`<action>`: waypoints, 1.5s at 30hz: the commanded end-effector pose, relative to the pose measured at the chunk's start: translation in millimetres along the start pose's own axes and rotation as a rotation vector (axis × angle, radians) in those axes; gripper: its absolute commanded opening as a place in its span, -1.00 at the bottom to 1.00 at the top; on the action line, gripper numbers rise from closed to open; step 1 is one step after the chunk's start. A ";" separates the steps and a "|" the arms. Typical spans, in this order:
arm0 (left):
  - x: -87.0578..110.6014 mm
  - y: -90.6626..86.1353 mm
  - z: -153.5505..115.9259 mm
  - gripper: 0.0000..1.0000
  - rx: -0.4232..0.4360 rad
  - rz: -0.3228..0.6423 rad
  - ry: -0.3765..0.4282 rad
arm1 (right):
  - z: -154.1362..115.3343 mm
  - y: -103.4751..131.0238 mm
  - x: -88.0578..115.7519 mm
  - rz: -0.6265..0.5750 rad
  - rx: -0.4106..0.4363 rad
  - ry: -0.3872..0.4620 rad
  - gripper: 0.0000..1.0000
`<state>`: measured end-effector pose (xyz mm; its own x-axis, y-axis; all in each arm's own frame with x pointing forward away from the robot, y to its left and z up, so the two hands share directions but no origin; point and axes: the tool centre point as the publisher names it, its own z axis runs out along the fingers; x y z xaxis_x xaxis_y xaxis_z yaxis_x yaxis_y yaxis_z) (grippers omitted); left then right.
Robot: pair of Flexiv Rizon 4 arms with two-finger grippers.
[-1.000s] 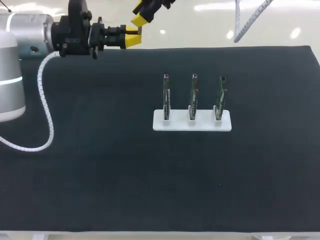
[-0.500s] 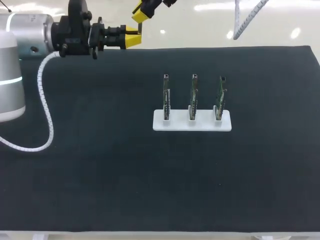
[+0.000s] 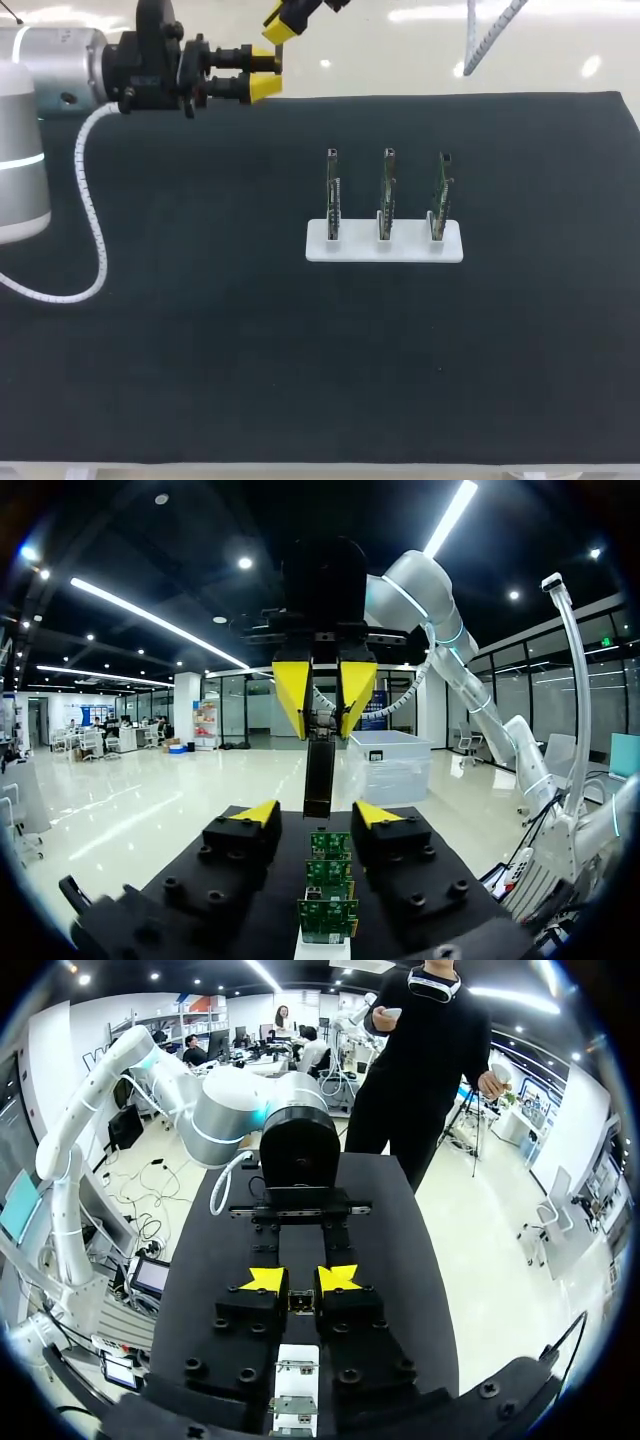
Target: Pick up the optical module with the left hand, and insert it into the network port with the right hand.
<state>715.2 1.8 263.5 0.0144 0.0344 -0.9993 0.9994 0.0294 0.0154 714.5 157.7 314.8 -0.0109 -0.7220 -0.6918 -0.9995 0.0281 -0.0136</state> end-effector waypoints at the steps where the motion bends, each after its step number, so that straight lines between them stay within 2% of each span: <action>1: 0.2 1.0 0.4 1.00 0.001 0.000 0.001 | 0.2 -1.0 0.3 -0.001 -0.003 -0.002 -1.00; 8: 0.2 1.0 0.4 1.00 0.001 0.000 0.001 | 0.2 -0.7 1.4 -0.001 -0.002 -0.003 -1.00; 13: 2.9 -3.8 -12.2 1.00 -0.001 -0.010 0.055 | 0.2 -0.5 1.8 -0.001 0.000 -0.003 -1.00; 21: 9.7 -8.1 -39.3 1.00 -0.017 -0.045 0.242 | 0.0 -0.4 3.2 -0.002 0.000 -0.004 -1.00; 26: 12.4 -15.2 -74.9 1.00 0.016 -0.062 0.362 | -0.9 -0.2 4.1 0.000 0.002 -0.002 -1.00; 32: 17.4 -20.7 -106.8 1.00 0.073 -0.057 0.470 | -1.4 -0.6 5.2 -0.002 -0.001 -0.003 -1.00; 36: 17.2 -23.8 -121.2 1.00 0.103 -0.052 0.484 | -1.9 -1.0 5.7 -0.004 -0.003 -0.002 -1.00; 45: 15.8 -22.8 -121.3 1.00 0.098 -0.049 0.483 | -2.2 -2.2 5.8 -0.006 -0.007 -0.001 -1.00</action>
<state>688.1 123.4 251.1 -0.0266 0.4902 -0.8712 0.9973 -0.0467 -0.0567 715.8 152.3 312.5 -0.0054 -0.7230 -0.6908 -0.9997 0.0214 -0.0145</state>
